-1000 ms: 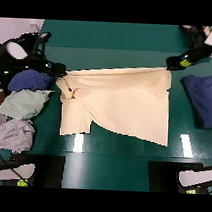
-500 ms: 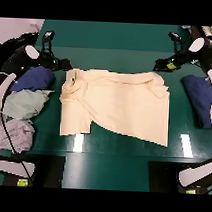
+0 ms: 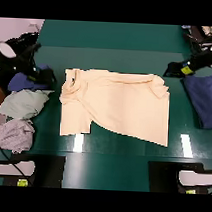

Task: Fold the shirts.

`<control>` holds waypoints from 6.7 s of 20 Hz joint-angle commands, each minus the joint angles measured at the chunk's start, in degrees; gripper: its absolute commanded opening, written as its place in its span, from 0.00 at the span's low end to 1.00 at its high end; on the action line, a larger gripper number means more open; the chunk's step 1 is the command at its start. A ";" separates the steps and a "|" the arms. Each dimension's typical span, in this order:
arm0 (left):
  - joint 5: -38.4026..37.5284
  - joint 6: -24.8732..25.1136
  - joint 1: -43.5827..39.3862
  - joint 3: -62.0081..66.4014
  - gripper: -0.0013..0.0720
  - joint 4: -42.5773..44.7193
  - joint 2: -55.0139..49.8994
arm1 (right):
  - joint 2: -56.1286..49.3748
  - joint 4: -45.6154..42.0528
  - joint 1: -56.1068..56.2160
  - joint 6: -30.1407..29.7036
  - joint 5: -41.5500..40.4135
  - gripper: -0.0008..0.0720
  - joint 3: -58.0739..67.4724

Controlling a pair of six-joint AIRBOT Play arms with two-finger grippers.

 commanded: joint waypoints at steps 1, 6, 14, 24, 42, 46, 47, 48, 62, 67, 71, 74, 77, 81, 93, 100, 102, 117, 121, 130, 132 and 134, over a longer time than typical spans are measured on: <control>2.21 1.92 1.18 -13.22 0.66 -6.05 3.23 | 9.05 1.03 -1.55 -0.11 1.55 0.40 -10.12; 12.20 5.05 1.16 -21.97 0.66 -14.53 3.21 | 17.03 10.58 -6.32 -0.17 1.77 0.53 -20.31; 18.05 6.38 0.28 -22.51 0.08 -18.25 3.17 | 27.61 9.99 -16.09 -0.13 0.87 0.53 -37.68; 14.91 8.52 0.28 -19.19 0.06 -18.43 7.67 | 30.38 1.64 -27.39 -0.31 3.93 0.53 -60.54; 7.02 7.61 0.31 -17.00 0.06 -14.01 13.51 | 30.53 7.10 -8.22 1.66 -6.29 0.03 -59.91; 0.20 5.49 0.28 -4.46 0.06 -14.10 23.93 | 36.22 9.07 -8.24 1.68 -7.19 0.03 -39.74; -0.02 4.20 0.31 0.28 0.06 -14.08 26.14 | 36.41 8.96 -8.24 1.66 -7.91 0.03 -33.31; 0.04 2.99 0.28 5.99 0.06 -14.08 28.17 | 36.37 8.70 -8.24 1.66 -8.59 0.03 -26.12; 5.18 -4.70 0.31 59.08 0.06 -14.01 34.73 | 36.39 -12.22 -8.35 2.36 -0.13 0.03 33.40; 1.62 -5.25 0.28 40.83 0.06 -13.92 34.40 | 32.39 -12.44 -8.35 2.54 3.08 0.03 22.21; -2.01 -4.55 0.28 18.58 0.06 -15.12 28.41 | 19.39 -12.41 -8.35 1.60 9.11 0.03 14.78; -0.68 -2.01 -1.44 8.31 0.06 -15.43 18.64 | 8.94 -11.98 -8.35 1.36 9.73 0.03 9.25; 7.87 0.90 -5.27 6.99 0.06 -15.39 4.02 | -1.60 -11.41 -8.35 0.57 6.47 0.03 6.95; 19.87 1.25 -6.03 13.18 0.06 -16.68 -11.08 | -12.33 -8.87 -8.35 -0.07 -3.15 0.03 10.51; -0.79 8.90 -4.07 22.10 0.06 -8.17 -15.13 | -12.63 -9.05 -7.48 -1.11 -1.49 0.03 12.17; 1.99 8.72 -4.07 8.31 0.06 -6.78 -15.15 | -5.46 -7.67 -7.41 -0.90 -9.60 0.04 -9.22; 1.99 8.15 -4.07 6.49 0.06 -6.75 -15.15 | -4.07 -4.07 -7.41 -0.87 -12.98 0.04 -12.74; -2.08 -5.31 -3.61 -32.46 0.69 -0.50 20.55 | 20.15 0.13 -14.99 -0.94 -7.10 0.61 -25.59; -0.46 -5.27 -3.61 -46.58 0.68 -8.24 30.27 | 22.51 0.17 -16.11 -0.92 -6.95 0.61 -28.00; 14.08 -1.01 -5.42 -53.70 0.68 -20.74 31.32 | 22.80 0.13 -16.11 -0.92 -1.84 0.61 -28.30; 15.52 -1.18 -9.03 -54.38 0.50 -20.52 31.32 | 22.80 0.02 -16.15 -0.92 -0.13 0.61 -28.30; 15.45 -1.16 -11.26 -54.31 0.06 -21.51 31.34 | 22.80 -0.35 -17.03 -0.92 2.78 0.61 -28.37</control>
